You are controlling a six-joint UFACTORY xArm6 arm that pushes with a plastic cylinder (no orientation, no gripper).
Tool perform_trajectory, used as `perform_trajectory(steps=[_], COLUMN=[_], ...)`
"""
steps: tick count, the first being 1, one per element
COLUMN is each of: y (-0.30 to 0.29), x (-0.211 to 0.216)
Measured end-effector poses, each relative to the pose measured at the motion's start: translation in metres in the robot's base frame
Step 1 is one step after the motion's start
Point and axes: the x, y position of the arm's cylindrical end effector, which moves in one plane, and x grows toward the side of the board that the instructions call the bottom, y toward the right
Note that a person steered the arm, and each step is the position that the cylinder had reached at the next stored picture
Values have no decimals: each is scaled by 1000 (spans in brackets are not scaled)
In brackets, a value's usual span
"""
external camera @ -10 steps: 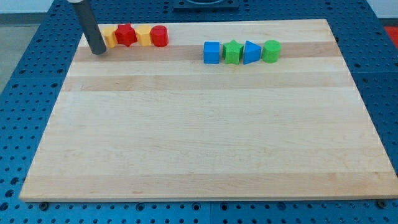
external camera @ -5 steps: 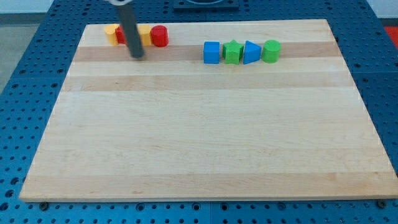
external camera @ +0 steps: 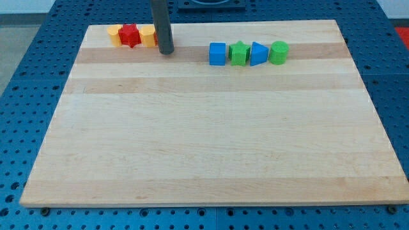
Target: Move your arm to the top right of the board
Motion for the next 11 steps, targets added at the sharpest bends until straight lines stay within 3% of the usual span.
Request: perform_trajectory(steps=[3,5,6,7,11], y=[1,87,92,78,-5], x=[-17,-25,-61,-87,-88])
